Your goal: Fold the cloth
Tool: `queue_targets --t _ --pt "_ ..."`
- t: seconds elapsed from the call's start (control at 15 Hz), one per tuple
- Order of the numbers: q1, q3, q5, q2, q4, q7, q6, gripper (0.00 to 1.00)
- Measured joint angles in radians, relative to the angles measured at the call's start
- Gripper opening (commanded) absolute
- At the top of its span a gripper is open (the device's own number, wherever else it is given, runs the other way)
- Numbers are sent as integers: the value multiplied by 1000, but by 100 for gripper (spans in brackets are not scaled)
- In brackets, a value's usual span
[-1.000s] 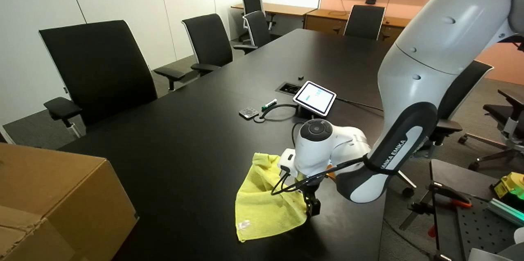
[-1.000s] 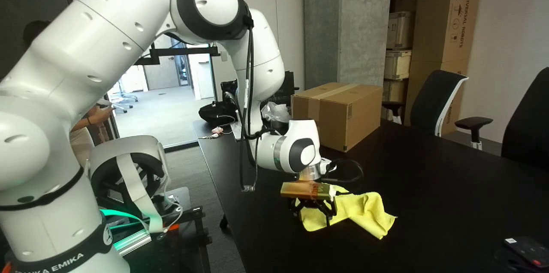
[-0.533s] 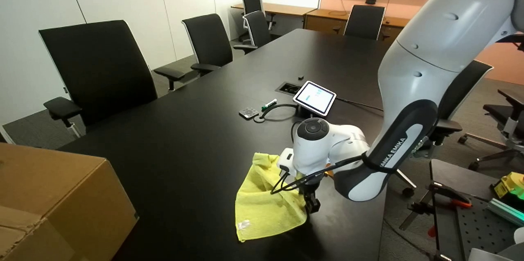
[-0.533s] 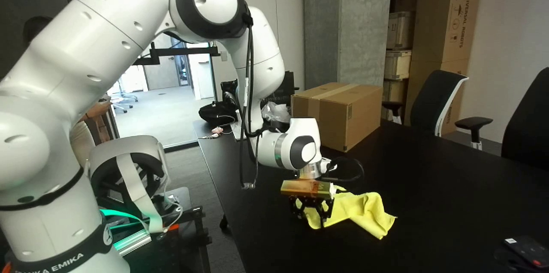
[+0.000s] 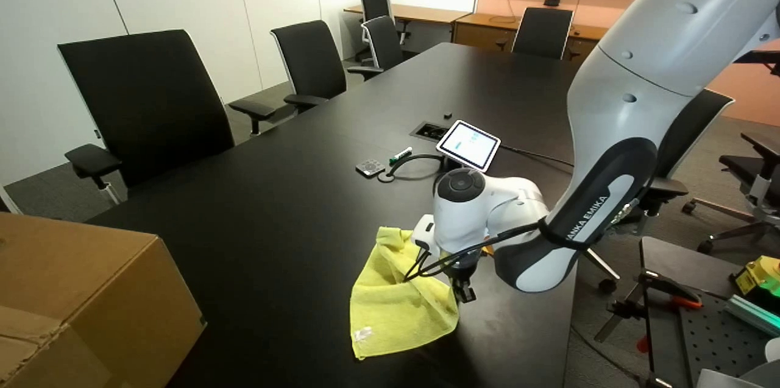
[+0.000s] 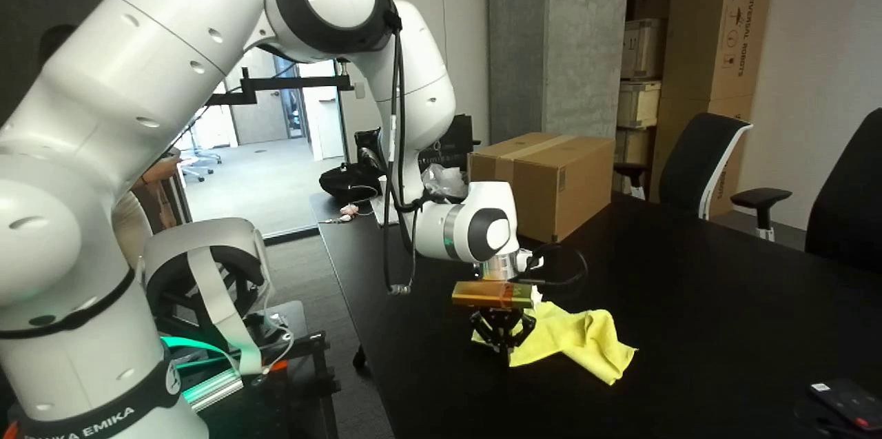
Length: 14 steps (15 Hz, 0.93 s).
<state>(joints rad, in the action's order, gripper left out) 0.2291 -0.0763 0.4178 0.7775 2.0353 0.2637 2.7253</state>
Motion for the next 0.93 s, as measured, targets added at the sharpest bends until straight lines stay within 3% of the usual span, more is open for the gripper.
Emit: queue_targets --t 0.93 --pt "21 27 1 -96 -24 -71 -8 1"
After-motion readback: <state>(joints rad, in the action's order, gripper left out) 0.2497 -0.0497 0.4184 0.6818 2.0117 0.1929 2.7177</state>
